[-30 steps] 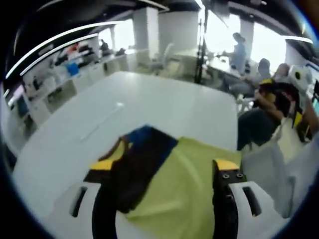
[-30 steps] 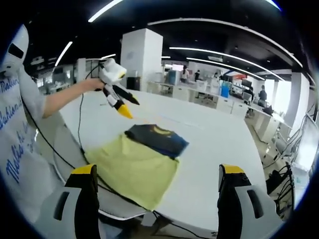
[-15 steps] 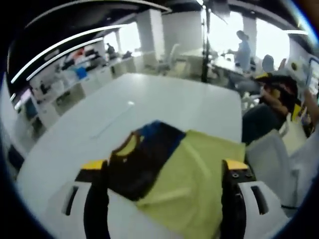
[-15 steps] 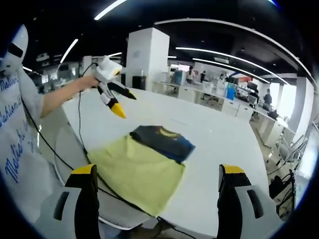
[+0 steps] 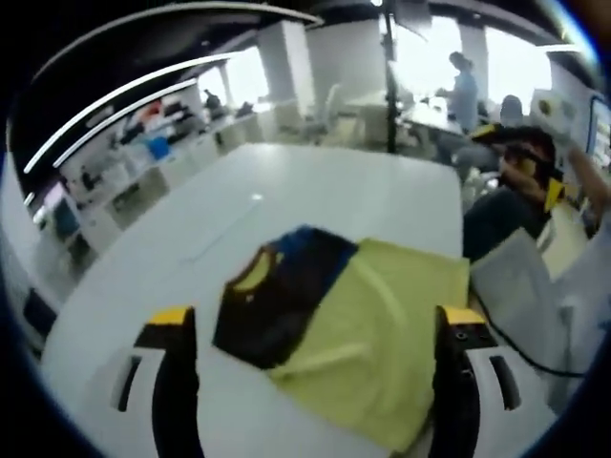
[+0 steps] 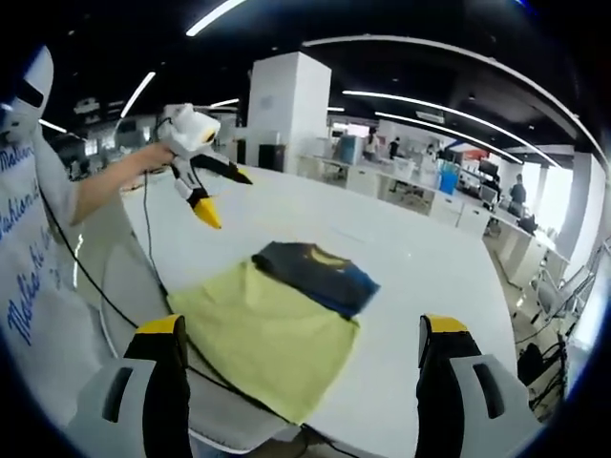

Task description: Fold the garment on the visible template until the final outline fits inside the template.

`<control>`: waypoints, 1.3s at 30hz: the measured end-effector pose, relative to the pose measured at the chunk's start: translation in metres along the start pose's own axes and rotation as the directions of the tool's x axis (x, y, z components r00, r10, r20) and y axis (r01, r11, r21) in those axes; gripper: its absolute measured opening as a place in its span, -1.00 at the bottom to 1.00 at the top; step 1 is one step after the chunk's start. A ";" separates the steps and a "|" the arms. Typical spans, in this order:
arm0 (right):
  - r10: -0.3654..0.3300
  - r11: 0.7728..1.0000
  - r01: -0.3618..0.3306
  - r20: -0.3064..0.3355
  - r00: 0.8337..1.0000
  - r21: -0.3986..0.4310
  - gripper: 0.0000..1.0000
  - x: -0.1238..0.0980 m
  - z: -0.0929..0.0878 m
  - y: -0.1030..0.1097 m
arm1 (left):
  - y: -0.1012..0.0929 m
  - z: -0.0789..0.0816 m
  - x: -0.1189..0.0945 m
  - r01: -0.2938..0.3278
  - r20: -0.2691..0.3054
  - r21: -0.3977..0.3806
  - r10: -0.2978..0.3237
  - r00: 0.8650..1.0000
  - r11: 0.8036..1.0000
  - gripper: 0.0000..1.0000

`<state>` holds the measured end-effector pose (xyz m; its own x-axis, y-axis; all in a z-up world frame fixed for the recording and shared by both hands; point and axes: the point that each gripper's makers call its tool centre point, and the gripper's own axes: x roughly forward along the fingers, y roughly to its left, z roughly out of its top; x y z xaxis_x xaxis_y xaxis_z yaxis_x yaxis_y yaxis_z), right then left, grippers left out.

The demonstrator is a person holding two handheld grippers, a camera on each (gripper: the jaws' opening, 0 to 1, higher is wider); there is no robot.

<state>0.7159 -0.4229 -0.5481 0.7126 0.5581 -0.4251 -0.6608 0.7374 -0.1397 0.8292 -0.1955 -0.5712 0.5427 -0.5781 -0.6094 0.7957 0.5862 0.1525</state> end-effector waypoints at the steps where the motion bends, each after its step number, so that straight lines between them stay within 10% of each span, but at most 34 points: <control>1: 0.005 1.000 -0.005 0.000 1.000 0.001 1.00 0.002 0.001 0.001 | -0.001 -0.002 -0.002 0.001 -0.001 0.001 -0.001 1.000 1.000 0.98; 39: 0.038 0.999 -0.040 -0.078 0.996 -0.026 0.99 0.030 -0.015 0.005 | -0.037 -0.067 -0.059 0.003 0.002 -0.084 -0.002 1.000 0.996 0.98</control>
<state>0.7300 -0.4079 -0.5745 0.6662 0.5543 -0.4989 -0.6951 0.7040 -0.1460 0.7500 -0.1452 -0.5932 0.5413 -0.5806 -0.6082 0.7718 0.6301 0.0854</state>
